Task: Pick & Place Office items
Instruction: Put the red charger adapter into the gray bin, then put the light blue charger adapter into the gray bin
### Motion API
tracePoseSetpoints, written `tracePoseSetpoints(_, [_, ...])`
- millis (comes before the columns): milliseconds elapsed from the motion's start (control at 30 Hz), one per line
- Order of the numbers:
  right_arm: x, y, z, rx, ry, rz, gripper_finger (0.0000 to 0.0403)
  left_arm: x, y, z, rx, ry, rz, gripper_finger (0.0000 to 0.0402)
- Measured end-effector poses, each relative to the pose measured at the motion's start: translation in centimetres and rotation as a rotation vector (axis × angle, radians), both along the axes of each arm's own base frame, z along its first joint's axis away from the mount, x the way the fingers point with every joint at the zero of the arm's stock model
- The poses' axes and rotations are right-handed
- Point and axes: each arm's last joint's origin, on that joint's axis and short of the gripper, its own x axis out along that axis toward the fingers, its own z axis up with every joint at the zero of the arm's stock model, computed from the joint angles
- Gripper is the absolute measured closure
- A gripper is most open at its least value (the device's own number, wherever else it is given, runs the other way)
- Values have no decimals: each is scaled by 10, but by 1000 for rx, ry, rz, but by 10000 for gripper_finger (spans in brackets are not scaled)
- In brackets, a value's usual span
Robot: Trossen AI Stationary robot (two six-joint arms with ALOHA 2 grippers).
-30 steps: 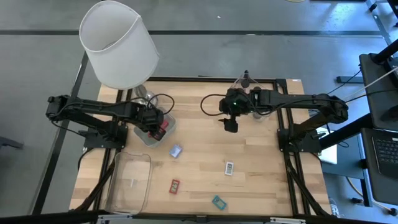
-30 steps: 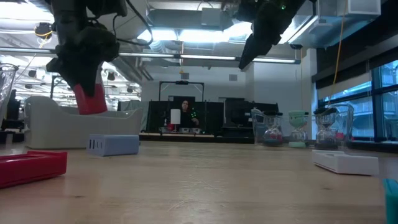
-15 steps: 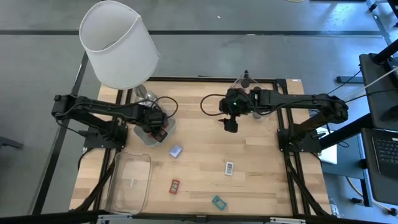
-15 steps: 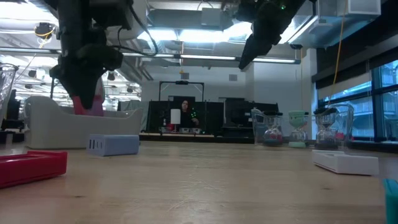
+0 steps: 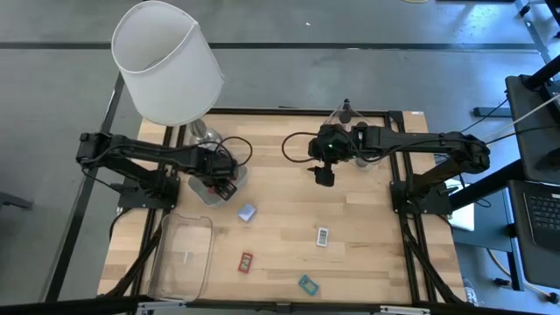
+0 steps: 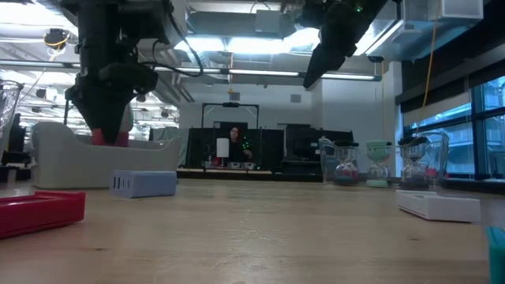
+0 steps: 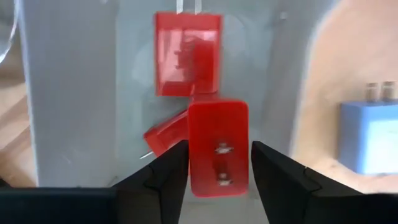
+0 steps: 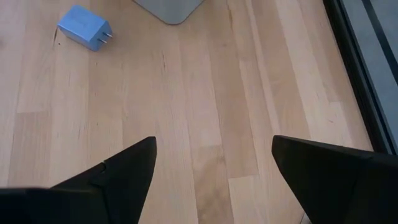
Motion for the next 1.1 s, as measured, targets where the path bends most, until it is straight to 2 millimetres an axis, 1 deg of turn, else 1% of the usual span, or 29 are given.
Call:
tracePoseSetpoints(233, [0,0,0,7,-1,-4,81,10,0,24,1,-49,-72,206])
tracePoseSetpoints(433, [-4,1,-3,46,48,-50,81,13,2,46,69,-54,-91,203])
tracePoseSetpoints(533, [-5,1,-8,53,55,-58,81,15,3,50,118,-76,-81,205])
tracePoseSetpoints(633, [-5,6,-17,40,63,-30,81,19,2,50,160,-118,-80,206])
tracePoseSetpoints(767, [-6,15,-31,22,73,28,81,29,-5,49,165,-224,-103,204])
tracePoseSetpoints(900, [-7,20,-44,0,78,74,81,40,-16,54,172,-351,-161,205])
tracePoseSetpoints(1000, [-6,20,-49,-11,63,89,81,50,-26,57,185,-436,-236,203])
tracePoseSetpoints(1100, [-6,20,-52,-24,50,103,81,61,-41,53,202,-481,-342,193])
